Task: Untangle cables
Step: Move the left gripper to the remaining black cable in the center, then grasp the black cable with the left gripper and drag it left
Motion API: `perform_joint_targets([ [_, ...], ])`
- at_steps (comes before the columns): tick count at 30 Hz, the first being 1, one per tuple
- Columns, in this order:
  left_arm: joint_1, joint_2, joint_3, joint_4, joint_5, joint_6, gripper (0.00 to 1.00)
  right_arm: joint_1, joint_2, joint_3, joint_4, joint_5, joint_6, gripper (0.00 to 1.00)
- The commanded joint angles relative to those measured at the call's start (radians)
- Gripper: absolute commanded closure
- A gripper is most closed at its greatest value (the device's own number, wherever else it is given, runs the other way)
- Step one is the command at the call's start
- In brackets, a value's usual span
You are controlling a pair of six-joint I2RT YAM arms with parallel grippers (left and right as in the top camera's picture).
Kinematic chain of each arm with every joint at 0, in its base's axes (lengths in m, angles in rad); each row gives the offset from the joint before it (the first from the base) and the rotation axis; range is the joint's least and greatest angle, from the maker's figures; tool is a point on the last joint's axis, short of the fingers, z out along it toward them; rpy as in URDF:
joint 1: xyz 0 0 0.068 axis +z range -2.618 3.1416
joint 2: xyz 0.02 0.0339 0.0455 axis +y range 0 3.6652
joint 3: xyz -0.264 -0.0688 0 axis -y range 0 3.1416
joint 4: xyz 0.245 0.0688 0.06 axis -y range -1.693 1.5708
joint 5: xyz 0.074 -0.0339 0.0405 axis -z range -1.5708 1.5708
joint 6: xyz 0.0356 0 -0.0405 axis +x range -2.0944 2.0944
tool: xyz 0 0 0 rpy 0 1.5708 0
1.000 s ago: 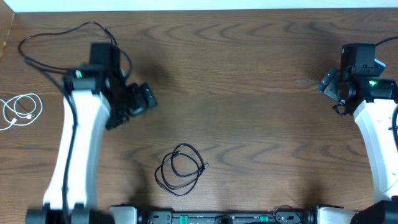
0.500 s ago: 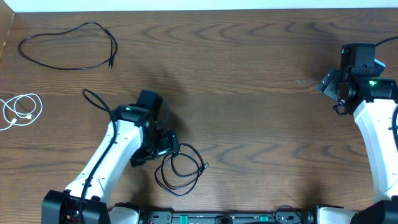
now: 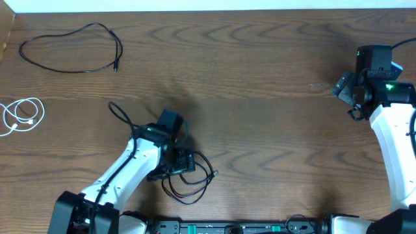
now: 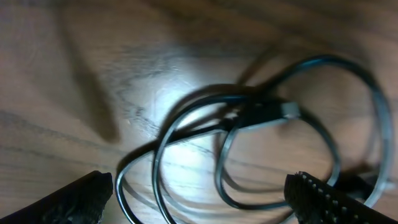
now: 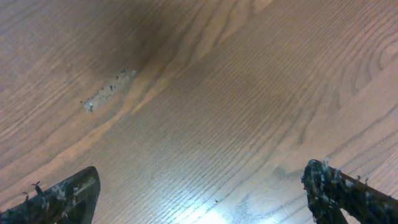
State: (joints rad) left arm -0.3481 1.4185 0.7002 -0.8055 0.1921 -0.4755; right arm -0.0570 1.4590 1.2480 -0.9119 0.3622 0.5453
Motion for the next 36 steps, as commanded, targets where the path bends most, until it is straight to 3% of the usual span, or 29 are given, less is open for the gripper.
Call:
perform_joint_targets([
  [1,-0.002,0.002,-0.037,0.029,-0.060,-0.020,0.07,-0.001,0.000,-0.001,0.000,0.009,0.015,0.01],
  [14,-0.002,0.030,-0.076,0.084,-0.114,-0.054,0.20,-0.001,0.000,-0.001,0.000,0.009,0.015,0.01],
  [18,-0.002,0.089,-0.076,0.122,-0.101,-0.054,0.31,-0.001,0.000,-0.001,0.000,0.009,0.015,0.01],
  [22,-0.001,0.125,-0.074,0.142,-0.092,-0.054,0.50,-0.001,0.000,-0.001,0.000,0.009,0.015,0.01],
  [23,-0.001,0.122,-0.069,0.145,-0.093,-0.054,0.67,-0.001,0.000,-0.001,0.000,0.009,0.015,0.01],
  [27,0.011,0.121,-0.053,0.145,-0.124,-0.055,0.93,-0.001,0.000,-0.001,0.000,0.009,0.015,0.01],
  [30,0.052,0.121,-0.034,0.145,-0.169,-0.054,0.92,-0.001,0.000,-0.001,0.000,0.009,0.015,0.01],
  [36,0.259,0.121,0.053,0.147,-0.240,-0.054,0.93,-0.001,0.000,-0.001,0.000,0.009,0.015,0.01],
])
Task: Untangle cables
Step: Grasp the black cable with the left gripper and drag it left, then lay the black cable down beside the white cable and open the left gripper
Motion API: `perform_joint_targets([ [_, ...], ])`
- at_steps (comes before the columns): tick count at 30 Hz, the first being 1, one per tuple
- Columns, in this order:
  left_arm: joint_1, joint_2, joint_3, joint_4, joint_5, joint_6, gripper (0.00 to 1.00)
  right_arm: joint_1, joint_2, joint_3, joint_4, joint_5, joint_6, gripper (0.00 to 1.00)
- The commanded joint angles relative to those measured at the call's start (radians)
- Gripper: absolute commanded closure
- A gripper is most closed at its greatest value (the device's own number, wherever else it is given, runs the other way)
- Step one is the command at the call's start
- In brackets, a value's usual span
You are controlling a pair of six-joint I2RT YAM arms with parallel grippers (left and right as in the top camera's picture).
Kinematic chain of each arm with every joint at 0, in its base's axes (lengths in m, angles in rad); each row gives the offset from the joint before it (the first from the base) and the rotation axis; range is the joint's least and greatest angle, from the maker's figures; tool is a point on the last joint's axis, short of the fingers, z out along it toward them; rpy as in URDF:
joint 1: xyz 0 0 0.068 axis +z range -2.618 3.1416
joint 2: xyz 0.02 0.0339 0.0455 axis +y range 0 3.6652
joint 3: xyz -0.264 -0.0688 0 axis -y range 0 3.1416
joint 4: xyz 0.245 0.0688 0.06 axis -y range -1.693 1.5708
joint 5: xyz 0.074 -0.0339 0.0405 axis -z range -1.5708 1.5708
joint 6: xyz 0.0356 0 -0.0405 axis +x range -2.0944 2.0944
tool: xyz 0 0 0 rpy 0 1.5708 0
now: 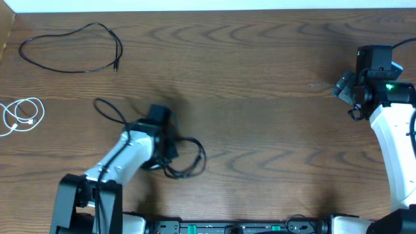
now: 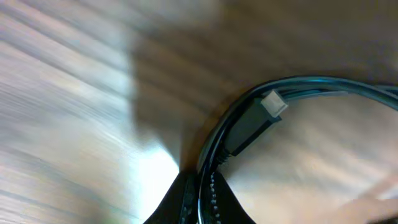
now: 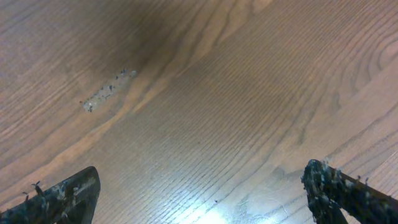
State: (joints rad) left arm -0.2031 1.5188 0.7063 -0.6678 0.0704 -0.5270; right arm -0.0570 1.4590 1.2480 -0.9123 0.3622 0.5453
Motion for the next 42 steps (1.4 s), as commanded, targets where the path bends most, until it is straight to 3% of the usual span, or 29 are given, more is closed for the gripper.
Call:
perform_joint_targets([
  [1,0.149,0.020,0.065,0.013,-0.125,-0.003,0.93,-0.001,0.000,-0.001,0.000,0.009,0.015,0.01],
  [6,0.322,0.020,0.156,0.097,-0.182,-0.004,0.93,-0.001,0.000,-0.001,0.000,0.009,0.015,0.01],
  [14,0.539,0.021,0.193,0.330,-0.213,-0.108,0.93,-0.001,0.000,-0.001,0.000,0.009,0.015,0.01],
  [23,0.716,0.021,0.193,0.420,-0.259,-0.129,0.93,-0.001,0.000,-0.001,0.000,0.009,0.015,0.01],
  [34,0.763,0.025,0.193,0.665,-0.258,-0.042,0.93,-0.001,0.000,-0.001,0.000,0.009,0.015,0.01],
  [42,0.763,0.057,0.193,0.670,-0.189,-0.042,0.93,-0.001,0.000,-0.001,0.000,0.009,0.015,0.01],
])
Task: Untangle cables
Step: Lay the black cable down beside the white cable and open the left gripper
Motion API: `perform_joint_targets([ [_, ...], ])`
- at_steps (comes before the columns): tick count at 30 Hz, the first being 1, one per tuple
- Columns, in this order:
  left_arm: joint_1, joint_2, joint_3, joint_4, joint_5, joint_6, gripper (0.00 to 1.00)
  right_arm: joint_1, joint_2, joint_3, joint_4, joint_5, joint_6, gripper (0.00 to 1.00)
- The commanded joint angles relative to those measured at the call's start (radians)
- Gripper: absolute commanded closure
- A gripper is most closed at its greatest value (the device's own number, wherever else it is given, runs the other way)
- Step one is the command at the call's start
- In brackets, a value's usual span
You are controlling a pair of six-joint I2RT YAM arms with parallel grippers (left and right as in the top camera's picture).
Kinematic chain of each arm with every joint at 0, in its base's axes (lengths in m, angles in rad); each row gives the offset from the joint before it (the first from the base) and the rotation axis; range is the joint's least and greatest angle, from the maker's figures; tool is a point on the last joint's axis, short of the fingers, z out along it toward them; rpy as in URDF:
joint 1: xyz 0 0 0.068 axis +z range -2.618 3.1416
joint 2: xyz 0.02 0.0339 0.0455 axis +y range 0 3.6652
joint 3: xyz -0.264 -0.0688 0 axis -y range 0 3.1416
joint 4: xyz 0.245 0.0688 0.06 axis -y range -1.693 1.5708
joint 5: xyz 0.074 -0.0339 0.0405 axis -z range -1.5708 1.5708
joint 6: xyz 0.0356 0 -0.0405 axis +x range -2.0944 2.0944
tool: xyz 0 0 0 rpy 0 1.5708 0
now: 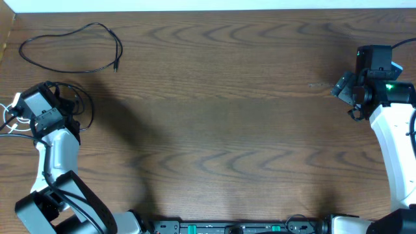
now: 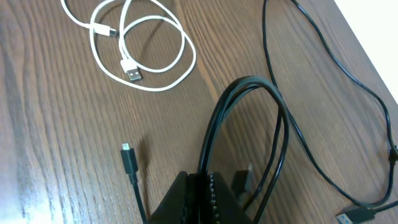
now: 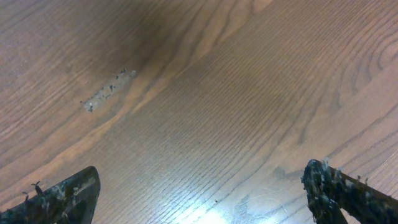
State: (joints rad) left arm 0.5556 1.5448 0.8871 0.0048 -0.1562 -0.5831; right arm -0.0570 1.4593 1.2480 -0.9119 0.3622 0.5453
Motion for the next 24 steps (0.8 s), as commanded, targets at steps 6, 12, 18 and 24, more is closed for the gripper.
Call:
perform_joint_targets([
  [6,0.005,0.080,0.012,0.004,0.050,0.014,0.92,-0.001,0.000,-0.001,0.000,0.009,0.015,0.01],
  [12,0.033,0.086,0.012,0.008,0.006,0.014,0.77,-0.001,0.000,-0.001,0.000,0.009,0.015,0.01],
  [18,0.058,0.086,0.012,0.001,0.007,0.024,0.42,-0.001,0.000,-0.001,0.000,0.009,0.015,0.01],
  [24,0.056,0.060,0.013,0.004,0.028,0.059,0.34,-0.001,0.000,-0.001,0.000,0.009,0.015,0.01],
])
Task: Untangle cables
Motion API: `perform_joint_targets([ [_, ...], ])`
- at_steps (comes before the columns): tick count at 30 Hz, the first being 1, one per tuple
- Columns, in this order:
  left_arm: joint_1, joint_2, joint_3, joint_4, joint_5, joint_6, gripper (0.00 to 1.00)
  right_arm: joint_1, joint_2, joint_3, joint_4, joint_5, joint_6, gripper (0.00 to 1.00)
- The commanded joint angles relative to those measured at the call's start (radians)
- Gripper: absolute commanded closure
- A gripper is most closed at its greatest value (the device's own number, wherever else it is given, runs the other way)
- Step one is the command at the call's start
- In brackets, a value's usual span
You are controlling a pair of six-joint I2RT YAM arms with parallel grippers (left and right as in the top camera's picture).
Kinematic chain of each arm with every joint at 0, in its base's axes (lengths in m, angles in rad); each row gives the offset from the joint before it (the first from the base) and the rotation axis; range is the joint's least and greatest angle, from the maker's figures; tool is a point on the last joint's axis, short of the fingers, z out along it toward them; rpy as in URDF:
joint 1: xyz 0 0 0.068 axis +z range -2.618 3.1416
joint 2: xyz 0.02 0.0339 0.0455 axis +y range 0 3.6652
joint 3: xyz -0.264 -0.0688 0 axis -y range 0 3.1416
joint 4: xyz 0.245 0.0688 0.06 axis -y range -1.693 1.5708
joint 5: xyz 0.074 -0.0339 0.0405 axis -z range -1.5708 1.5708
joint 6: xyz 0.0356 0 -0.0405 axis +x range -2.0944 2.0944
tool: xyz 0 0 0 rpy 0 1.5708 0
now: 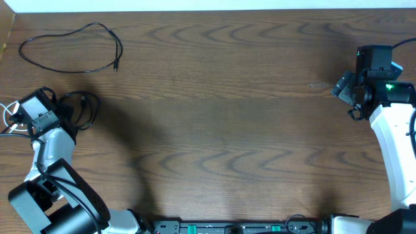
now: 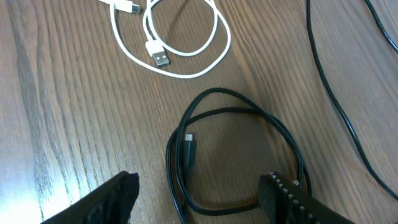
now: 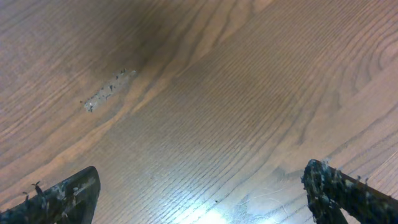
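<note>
A black cable [image 2: 236, 155] lies in a loose double loop on the wood near the table's left edge, also seen from overhead [image 1: 83, 107]. My left gripper [image 2: 199, 208] hangs open just above it, its fingers on either side of the loop's near end and holding nothing; overhead it sits at the far left [image 1: 60, 117]. A coiled white cable [image 2: 171, 40] lies just beyond the black one. A thin black cable [image 1: 71, 49] is spread out at the back left. My right gripper [image 3: 199, 205] stands open over bare wood at the far right [image 1: 350, 94].
The left table edge runs close to the white cable [image 1: 8, 117]. A pale scuff mark [image 3: 109, 90] marks the wood under the right gripper. The thin cable's run [image 2: 339, 99] passes to the right of the black loop.
My left gripper was shut on the black cable, holding its loop up beside the white cable. Now it is open and the cable lies flat on the table. The right arm is unchanged.
My left gripper stood open over a tangled black cable at the front middle. It was then shut on the cable, a little further left. Later it held the cable at the far left by the white cable. Now the cable lies there, let go.
</note>
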State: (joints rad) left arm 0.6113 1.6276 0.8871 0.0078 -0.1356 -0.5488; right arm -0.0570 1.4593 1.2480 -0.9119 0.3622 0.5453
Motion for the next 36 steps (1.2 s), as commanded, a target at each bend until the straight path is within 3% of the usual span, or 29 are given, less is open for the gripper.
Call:
perform_joint_targets([
  [1,0.000,-0.036,0.013,0.002,0.032,0.024,0.34,-0.001,0.000,-0.001,0.000,0.009,0.015,0.01],
  [3,-0.001,-0.080,0.013,0.003,0.140,0.024,0.32,-0.001,0.000,-0.001,0.000,0.009,0.015,0.01],
  [9,-0.020,-0.209,0.013,-0.009,0.660,0.024,0.29,-0.001,0.000,-0.001,0.000,0.009,0.015,0.01],
  [12,-0.084,-0.233,0.013,-0.069,0.765,0.025,0.25,-0.001,0.000,-0.001,0.000,0.009,0.015,0.01],
  [18,-0.286,-0.236,0.013,-0.294,0.726,0.173,0.04,-0.001,0.000,-0.001,0.000,0.009,0.015,0.01],
  [20,-0.384,-0.238,0.013,-0.361,0.652,0.201,0.04,-0.001,0.000,-0.001,0.000,0.009,0.015,0.01],
  [25,-0.468,-0.277,0.027,-0.421,0.596,0.201,0.03,-0.001,0.000,-0.001,0.034,0.010,0.015,0.01],
  [30,-0.520,-0.442,0.099,-0.627,0.311,0.201,0.03,-0.001,0.000,-0.001,0.079,0.000,0.016,0.01],
  [36,-0.529,-0.669,0.100,-0.700,0.187,0.197,0.03,-0.001,-0.001,-0.001,0.100,-0.251,0.019,0.01],
])
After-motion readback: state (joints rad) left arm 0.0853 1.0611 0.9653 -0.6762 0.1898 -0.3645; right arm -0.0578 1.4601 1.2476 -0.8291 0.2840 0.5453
